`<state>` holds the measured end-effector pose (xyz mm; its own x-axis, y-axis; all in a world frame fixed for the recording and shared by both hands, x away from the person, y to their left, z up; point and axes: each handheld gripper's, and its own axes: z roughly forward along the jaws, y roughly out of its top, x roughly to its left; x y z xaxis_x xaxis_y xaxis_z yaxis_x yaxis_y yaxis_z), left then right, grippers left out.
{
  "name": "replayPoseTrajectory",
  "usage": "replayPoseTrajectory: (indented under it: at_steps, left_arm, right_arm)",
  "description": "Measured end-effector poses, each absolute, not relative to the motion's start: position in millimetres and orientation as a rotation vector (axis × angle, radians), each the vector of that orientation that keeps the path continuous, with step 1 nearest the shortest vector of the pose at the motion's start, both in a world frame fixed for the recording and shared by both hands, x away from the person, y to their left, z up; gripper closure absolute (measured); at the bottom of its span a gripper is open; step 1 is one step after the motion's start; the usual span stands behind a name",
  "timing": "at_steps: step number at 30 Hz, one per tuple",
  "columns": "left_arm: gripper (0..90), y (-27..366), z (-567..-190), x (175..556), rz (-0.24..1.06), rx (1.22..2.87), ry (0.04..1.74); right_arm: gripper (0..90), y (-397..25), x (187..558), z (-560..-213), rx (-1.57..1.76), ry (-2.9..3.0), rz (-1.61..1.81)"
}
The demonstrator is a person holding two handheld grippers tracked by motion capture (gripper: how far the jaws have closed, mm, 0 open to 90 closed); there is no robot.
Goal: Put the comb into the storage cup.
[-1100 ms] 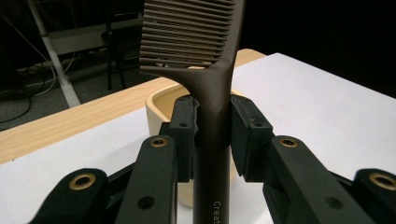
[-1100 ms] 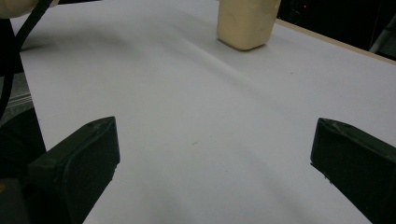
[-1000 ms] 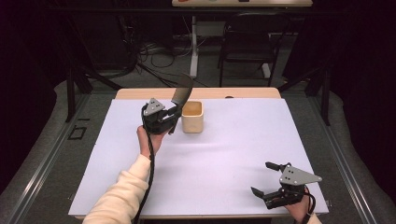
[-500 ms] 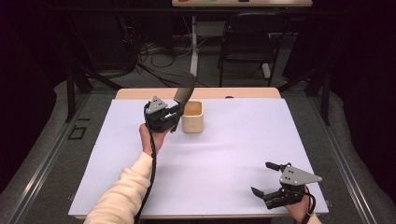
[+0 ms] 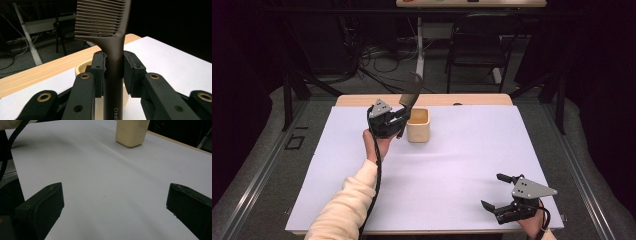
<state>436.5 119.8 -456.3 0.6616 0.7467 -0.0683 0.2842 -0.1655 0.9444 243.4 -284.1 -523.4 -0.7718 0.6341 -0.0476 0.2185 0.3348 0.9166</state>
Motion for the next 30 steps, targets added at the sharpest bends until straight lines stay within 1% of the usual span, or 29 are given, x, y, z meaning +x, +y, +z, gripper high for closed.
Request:
replayPoseTrajectory:
  at_steps: [30]
  left_arm:
    - [72.0, 101.6, -438.4, 457.3, 0.503, 1.683, 0.826]
  right_arm:
    - [0.9, -285.1, 243.3, -523.1, 0.754, 2.205, 1.427]
